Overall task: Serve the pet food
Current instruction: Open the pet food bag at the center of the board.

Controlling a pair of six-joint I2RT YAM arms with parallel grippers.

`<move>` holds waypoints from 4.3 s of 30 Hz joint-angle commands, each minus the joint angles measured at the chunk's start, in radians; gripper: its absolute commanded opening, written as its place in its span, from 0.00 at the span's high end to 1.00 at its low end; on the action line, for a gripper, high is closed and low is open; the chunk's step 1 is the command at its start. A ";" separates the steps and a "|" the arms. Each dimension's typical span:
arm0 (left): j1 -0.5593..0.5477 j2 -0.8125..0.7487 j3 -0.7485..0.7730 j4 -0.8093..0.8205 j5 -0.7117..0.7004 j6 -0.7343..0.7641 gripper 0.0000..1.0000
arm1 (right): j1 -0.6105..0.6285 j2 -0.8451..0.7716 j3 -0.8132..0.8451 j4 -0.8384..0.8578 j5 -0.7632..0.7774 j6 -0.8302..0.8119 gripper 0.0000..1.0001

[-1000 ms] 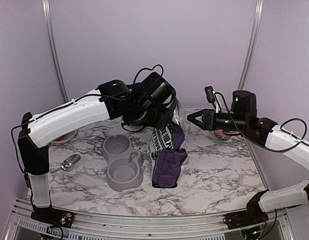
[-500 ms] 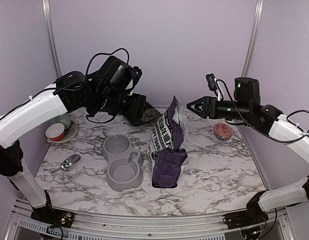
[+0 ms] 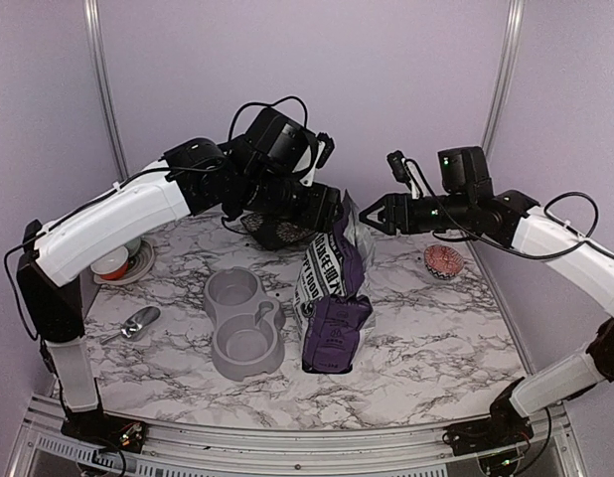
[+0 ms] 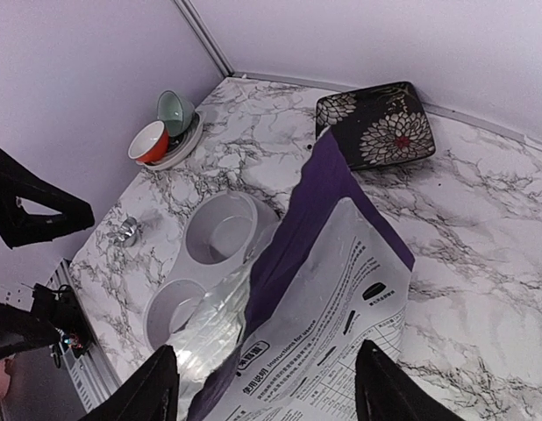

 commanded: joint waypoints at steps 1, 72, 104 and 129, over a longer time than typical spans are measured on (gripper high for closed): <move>0.014 0.071 0.059 0.028 0.093 0.009 0.35 | -0.007 0.024 0.045 -0.006 0.000 -0.015 0.36; 0.145 0.098 0.091 -0.021 0.085 0.017 0.91 | -0.100 0.067 0.176 -0.020 0.015 -0.040 0.88; -0.042 -0.058 -0.013 -0.111 0.007 -0.408 0.46 | -0.009 -0.077 0.129 -0.269 0.089 0.270 0.37; -0.129 0.146 0.161 -0.122 -0.025 -0.468 0.49 | 0.129 -0.097 -0.049 -0.174 0.034 0.314 0.67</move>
